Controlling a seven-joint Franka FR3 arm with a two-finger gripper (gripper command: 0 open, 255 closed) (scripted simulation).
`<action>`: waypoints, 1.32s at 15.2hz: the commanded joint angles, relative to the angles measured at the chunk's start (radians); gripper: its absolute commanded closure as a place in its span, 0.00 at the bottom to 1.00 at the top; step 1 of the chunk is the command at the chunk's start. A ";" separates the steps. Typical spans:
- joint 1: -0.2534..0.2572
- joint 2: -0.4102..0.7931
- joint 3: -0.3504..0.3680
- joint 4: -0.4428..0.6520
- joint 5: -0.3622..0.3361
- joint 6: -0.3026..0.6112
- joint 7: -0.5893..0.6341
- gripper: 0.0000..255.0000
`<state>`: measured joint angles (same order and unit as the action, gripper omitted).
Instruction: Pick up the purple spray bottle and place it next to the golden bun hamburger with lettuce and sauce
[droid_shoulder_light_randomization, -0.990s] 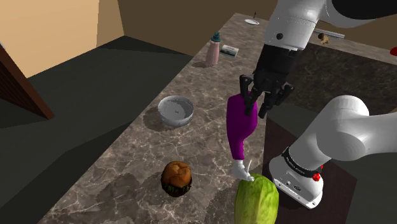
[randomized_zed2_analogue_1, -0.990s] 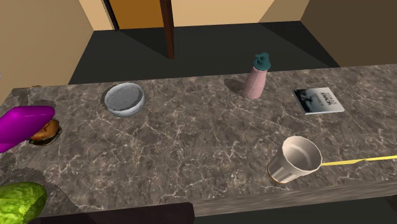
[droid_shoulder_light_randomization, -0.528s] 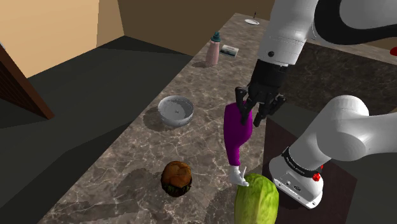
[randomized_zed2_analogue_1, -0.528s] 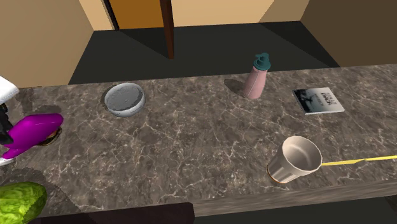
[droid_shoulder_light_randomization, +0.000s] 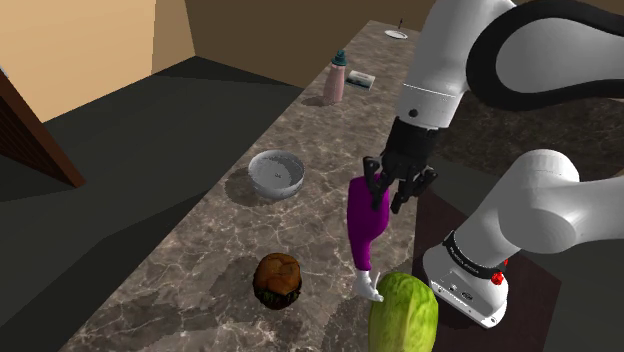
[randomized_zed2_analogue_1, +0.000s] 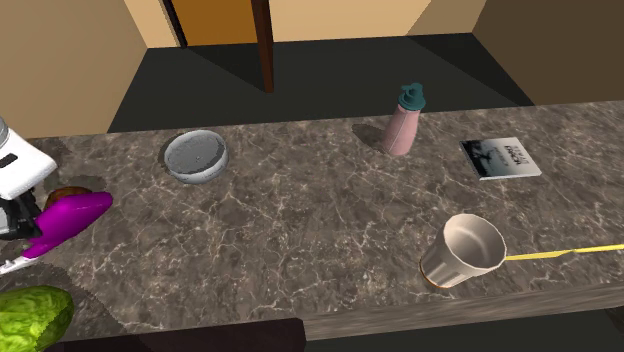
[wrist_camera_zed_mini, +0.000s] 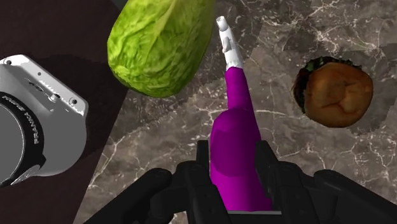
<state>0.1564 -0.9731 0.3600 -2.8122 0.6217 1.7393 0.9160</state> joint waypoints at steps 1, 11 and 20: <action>0.003 0.007 0.011 -0.020 0.012 0.027 -0.008 1.00; 0.024 0.068 0.071 -0.120 0.085 0.178 -0.059 1.00; 0.042 0.175 0.131 -0.187 0.172 0.342 -0.118 1.00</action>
<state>0.1974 -0.8118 0.4852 -2.9930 0.7836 2.0626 0.8057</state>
